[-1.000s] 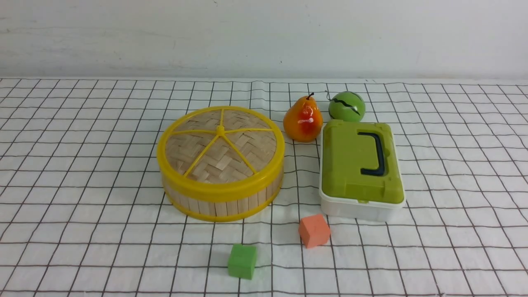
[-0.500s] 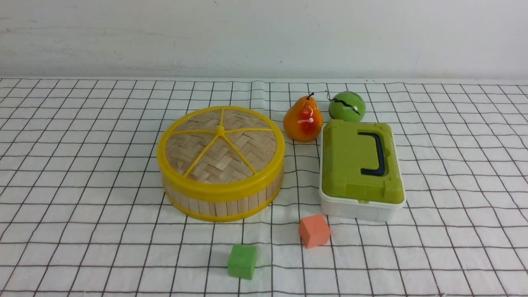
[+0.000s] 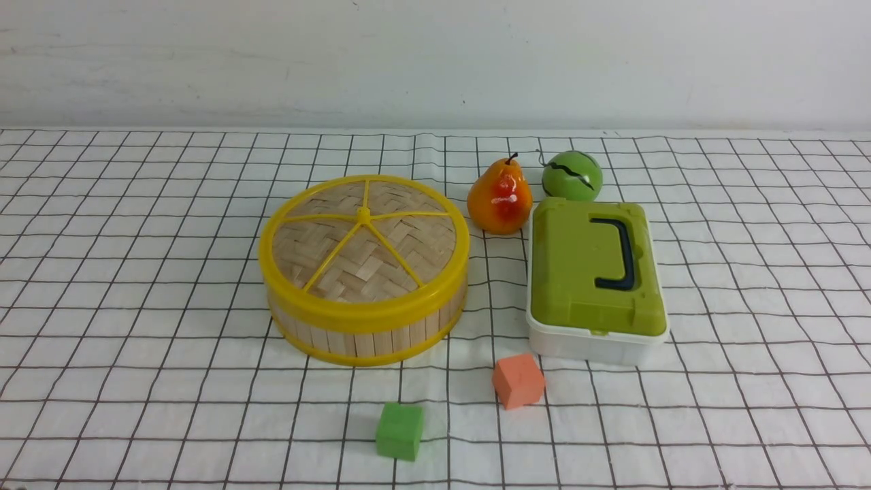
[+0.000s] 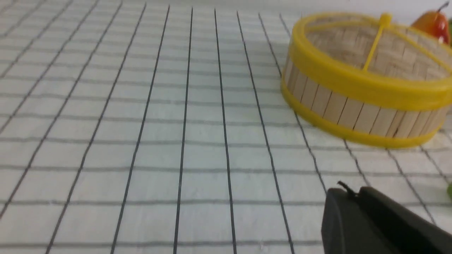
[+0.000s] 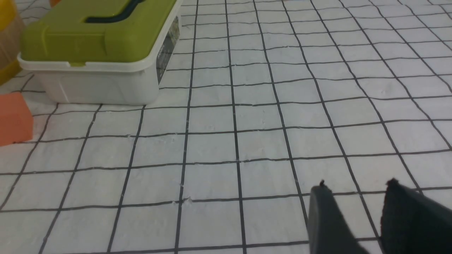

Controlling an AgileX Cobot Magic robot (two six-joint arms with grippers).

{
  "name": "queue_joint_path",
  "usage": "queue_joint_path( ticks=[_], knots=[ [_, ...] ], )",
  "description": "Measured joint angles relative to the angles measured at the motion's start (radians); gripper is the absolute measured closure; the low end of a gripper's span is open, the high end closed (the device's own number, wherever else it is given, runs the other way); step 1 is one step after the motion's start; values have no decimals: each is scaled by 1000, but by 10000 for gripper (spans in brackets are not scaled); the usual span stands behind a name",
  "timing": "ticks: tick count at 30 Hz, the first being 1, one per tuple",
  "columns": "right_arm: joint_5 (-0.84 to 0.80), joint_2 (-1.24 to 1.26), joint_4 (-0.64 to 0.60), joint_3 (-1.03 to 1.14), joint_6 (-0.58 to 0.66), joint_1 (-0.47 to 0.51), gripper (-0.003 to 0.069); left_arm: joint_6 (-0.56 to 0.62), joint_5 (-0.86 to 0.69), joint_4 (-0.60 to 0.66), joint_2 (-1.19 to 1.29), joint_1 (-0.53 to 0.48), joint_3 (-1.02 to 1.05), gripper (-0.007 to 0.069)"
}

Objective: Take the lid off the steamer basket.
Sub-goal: Use the left arm to lift the lid of the steamer

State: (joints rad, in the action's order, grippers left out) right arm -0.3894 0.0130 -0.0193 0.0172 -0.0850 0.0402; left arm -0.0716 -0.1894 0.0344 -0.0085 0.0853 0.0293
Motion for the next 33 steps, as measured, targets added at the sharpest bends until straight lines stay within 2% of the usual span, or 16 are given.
queue_joint_path(
  ticks=[6,14,18,20,22,24,25,28,29,30,33],
  knots=[
    [0,0,0,0,0,0,419,0,259,0,0,0,0,569],
    [0,0,0,0,0,0,419,-34,351,2,0,0,0,560],
    [0,0,0,0,0,0,419,-190,423,68,0,0,0,555],
    [0,0,0,0,0,0,419,-352,531,112,0,0,-4,555],
    [0,0,0,0,0,0,419,-384,538,112,0,0,-34,566],
    [0,0,0,0,0,0,419,-382,515,100,0,0,-84,590],
    [0,0,0,0,0,0,419,-367,441,88,1,0,-168,632],
    [0,0,0,0,0,0,419,-316,200,66,74,0,-384,637],
    [0,0,0,0,0,0,419,-312,182,64,83,0,-397,637],
    [0,0,0,0,0,0,419,-272,41,38,166,0,-484,637],
    [0,0,0,0,0,0,419,-209,-147,-26,329,0,-596,637]
  ],
)
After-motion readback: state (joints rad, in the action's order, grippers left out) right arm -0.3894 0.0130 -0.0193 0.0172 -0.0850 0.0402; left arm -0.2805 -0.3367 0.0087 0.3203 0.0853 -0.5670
